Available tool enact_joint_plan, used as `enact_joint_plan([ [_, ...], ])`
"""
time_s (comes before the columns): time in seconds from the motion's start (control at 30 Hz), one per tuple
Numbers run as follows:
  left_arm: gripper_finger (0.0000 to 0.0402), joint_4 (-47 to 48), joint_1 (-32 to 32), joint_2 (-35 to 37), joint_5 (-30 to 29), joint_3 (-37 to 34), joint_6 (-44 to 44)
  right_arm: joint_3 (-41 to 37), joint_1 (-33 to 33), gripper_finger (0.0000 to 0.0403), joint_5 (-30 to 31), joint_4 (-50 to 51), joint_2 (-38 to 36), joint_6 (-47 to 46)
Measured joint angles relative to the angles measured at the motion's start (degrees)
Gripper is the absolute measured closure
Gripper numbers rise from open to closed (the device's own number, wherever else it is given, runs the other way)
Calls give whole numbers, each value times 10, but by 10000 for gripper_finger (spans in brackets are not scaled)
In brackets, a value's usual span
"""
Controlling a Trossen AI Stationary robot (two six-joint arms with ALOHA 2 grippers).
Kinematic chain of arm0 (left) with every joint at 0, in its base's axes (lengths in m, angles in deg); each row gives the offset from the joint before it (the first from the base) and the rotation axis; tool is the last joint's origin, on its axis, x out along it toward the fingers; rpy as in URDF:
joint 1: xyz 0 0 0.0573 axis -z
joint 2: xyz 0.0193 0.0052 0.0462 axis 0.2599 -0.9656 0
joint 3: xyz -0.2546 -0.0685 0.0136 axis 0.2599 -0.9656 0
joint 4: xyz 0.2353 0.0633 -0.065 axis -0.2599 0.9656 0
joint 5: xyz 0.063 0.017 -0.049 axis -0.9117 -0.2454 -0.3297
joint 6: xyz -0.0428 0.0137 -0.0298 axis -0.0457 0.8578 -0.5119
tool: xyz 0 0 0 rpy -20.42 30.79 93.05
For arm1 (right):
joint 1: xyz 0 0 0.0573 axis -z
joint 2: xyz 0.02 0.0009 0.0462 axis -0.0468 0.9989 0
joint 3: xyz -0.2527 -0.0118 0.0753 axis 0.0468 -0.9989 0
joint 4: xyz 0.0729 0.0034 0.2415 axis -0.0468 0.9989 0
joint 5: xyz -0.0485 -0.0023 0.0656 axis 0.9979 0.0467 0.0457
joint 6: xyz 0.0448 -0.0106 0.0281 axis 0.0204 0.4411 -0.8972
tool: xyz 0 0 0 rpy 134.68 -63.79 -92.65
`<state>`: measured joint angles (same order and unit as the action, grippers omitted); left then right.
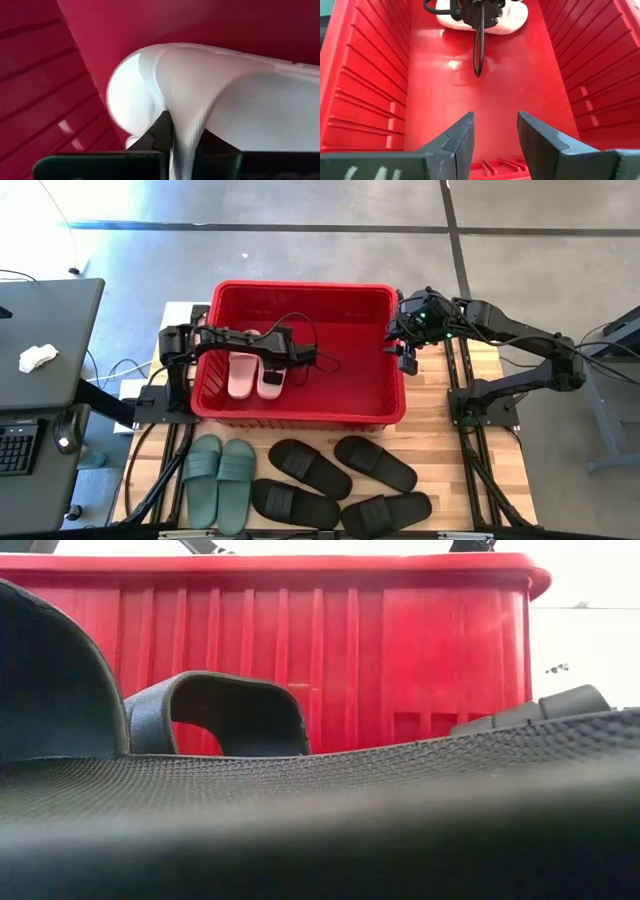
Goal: Pick and place slides into bin
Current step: Put the pink slide into the red bin
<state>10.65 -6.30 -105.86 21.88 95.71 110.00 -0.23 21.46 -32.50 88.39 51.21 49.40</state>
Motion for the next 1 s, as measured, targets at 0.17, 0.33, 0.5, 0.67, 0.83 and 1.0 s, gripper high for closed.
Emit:
enact_joint_plan([
  [0.17,386,-8,0,-1,-1,0,0,0,0,265,-1,0,0,-8],
  [0.33,386,-13,6,-1,-40,0,4,0,0,265,-1,0,0,-14],
  [0.5,388,-29,8,-1,-49,0,30,0,0,265,-2,0,0,-18],
  [0.67,397,-33,7,-1,-48,0,31,0,0,265,-2,0,0,-20],
  [0.83,375,-33,7,-1,-31,0,49,0,0,265,-2,0,0,-23],
  [1.0,338,-32,7,-1,-11,0,57,0,0,265,-2,0,0,-23],
])
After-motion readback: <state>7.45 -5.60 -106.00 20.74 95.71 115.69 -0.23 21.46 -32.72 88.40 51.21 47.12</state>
